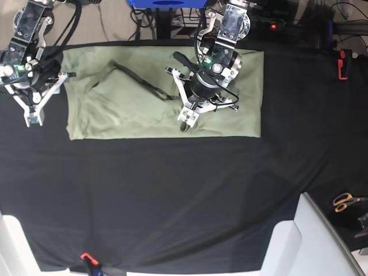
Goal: Fold the T-shirt properly
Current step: 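Grasp the shirt's end with the left gripper and fold it toward the right gripper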
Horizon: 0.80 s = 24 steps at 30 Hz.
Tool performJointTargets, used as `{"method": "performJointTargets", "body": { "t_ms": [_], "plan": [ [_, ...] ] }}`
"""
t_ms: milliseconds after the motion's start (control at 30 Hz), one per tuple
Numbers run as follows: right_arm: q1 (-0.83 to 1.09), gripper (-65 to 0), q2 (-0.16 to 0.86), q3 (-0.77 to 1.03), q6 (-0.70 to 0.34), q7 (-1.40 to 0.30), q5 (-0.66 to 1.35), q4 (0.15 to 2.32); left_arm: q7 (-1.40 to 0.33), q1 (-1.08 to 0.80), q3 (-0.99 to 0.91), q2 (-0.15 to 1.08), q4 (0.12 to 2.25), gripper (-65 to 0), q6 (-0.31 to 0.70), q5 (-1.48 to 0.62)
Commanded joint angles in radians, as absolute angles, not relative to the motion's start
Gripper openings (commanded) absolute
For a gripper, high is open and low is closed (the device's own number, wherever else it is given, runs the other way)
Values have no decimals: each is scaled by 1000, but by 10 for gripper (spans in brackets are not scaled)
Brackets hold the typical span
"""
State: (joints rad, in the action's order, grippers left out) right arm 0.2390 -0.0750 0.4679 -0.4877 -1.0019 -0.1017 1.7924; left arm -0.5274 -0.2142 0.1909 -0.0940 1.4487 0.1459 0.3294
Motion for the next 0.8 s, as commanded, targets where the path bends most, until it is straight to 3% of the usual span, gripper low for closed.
{"method": "performJointTargets", "body": {
  "t_ms": [0,400,567,767],
  "plan": [
    [231,-413,-68,472,-487,-993,-101,1810,-509,-208,194,-102,1463,-650,145,328],
    [219,-413,-70,466,-487,-997,-101,1810,-515,-213,194,-97,1475,-650,145,329],
    [217,-413,-70,464,-487,-997,-101,1810,-516,-239,222,-67,1538,-425,145,329],
    [216,-413,-74,463,-487,-997,-101,1810,-516,-260,285,-21,1586,-239,145,329]
  ]
}}
